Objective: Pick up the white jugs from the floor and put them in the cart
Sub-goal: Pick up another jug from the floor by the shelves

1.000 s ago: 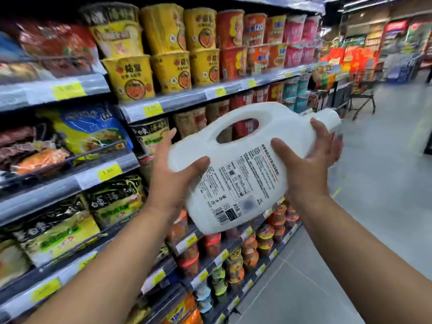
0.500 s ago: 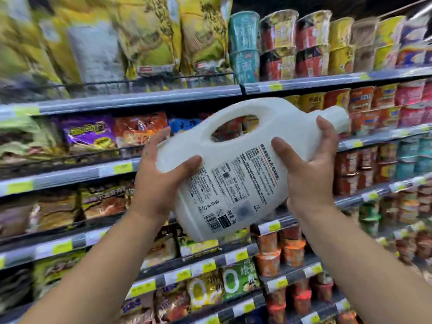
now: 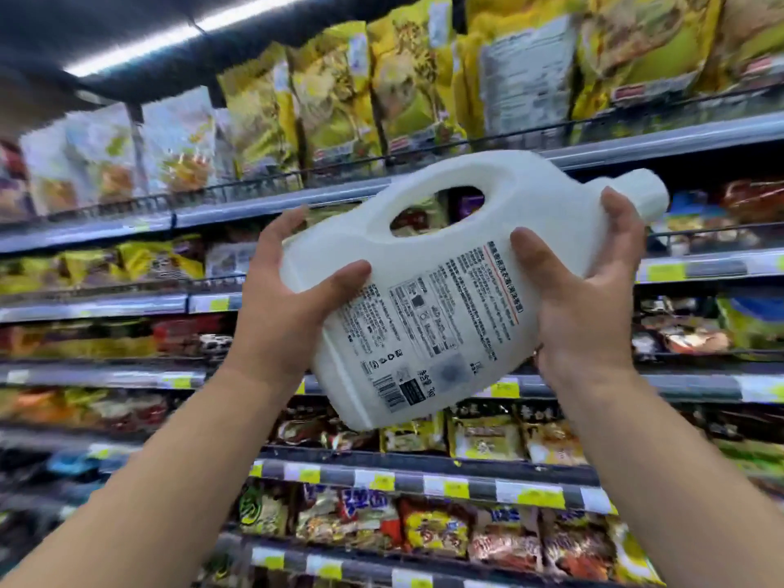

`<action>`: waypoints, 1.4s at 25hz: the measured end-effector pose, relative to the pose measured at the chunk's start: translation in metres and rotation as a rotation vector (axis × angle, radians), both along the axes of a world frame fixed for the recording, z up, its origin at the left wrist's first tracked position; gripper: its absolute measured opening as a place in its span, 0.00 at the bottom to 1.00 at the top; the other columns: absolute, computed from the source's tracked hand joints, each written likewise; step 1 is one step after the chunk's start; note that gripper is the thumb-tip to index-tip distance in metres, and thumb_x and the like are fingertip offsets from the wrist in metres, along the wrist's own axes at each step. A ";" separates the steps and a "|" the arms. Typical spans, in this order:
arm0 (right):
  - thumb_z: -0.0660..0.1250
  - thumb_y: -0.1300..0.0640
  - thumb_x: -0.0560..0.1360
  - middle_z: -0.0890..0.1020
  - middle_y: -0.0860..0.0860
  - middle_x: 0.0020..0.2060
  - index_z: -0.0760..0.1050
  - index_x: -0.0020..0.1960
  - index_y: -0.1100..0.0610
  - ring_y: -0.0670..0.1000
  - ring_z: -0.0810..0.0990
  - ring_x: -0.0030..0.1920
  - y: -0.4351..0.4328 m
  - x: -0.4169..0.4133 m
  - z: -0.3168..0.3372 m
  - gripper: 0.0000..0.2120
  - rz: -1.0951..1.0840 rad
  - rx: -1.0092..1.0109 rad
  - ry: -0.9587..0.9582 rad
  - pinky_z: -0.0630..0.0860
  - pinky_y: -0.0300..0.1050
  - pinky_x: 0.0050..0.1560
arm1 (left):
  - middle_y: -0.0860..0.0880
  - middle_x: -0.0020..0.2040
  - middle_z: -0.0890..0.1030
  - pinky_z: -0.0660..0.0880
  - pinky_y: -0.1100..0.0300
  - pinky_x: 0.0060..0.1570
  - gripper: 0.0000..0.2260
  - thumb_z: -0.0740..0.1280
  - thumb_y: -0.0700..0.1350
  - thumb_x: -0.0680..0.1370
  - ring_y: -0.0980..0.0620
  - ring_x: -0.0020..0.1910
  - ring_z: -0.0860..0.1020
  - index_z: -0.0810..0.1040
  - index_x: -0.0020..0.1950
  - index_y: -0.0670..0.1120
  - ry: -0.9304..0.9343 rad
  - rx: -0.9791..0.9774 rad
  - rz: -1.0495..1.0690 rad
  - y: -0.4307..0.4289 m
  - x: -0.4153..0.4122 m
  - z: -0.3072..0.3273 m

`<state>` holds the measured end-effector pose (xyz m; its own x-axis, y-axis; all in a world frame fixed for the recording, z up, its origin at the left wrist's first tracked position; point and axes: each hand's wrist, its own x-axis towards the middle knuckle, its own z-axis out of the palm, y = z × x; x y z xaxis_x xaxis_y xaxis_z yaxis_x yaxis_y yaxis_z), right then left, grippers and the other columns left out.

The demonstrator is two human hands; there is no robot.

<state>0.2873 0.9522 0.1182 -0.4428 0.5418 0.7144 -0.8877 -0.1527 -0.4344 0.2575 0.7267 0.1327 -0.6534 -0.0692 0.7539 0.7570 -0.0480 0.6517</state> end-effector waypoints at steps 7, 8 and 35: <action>0.80 0.52 0.63 0.72 0.50 0.66 0.67 0.62 0.39 0.50 0.77 0.63 -0.161 -0.114 -0.010 0.34 0.291 0.081 0.018 0.78 0.53 0.59 | 0.53 0.59 0.77 0.82 0.56 0.44 0.33 0.78 0.49 0.65 0.54 0.52 0.83 0.70 0.67 0.58 -0.027 0.065 0.277 -0.159 -0.036 -0.027; 0.80 0.51 0.62 0.72 0.51 0.66 0.67 0.62 0.38 0.50 0.77 0.63 -0.184 -0.133 -0.012 0.34 0.342 0.093 0.020 0.78 0.54 0.60 | 0.54 0.59 0.77 0.82 0.56 0.43 0.33 0.78 0.49 0.65 0.53 0.51 0.83 0.70 0.68 0.57 -0.036 0.084 0.332 -0.180 -0.043 -0.034; 0.77 0.56 0.66 0.74 0.45 0.58 0.64 0.67 0.43 0.46 0.78 0.57 -0.925 -0.287 -0.061 0.35 1.130 0.196 -0.199 0.80 0.50 0.55 | 0.49 0.57 0.77 0.83 0.53 0.44 0.31 0.77 0.47 0.64 0.45 0.52 0.82 0.72 0.65 0.55 -0.184 0.208 1.138 -0.811 -0.064 -0.079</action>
<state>0.0006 0.0272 0.0571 -0.7166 -0.3452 0.6060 -0.2022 -0.7288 -0.6542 0.1931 -0.0840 0.0538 -0.2332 -0.7954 0.5593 0.3273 0.4775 0.8154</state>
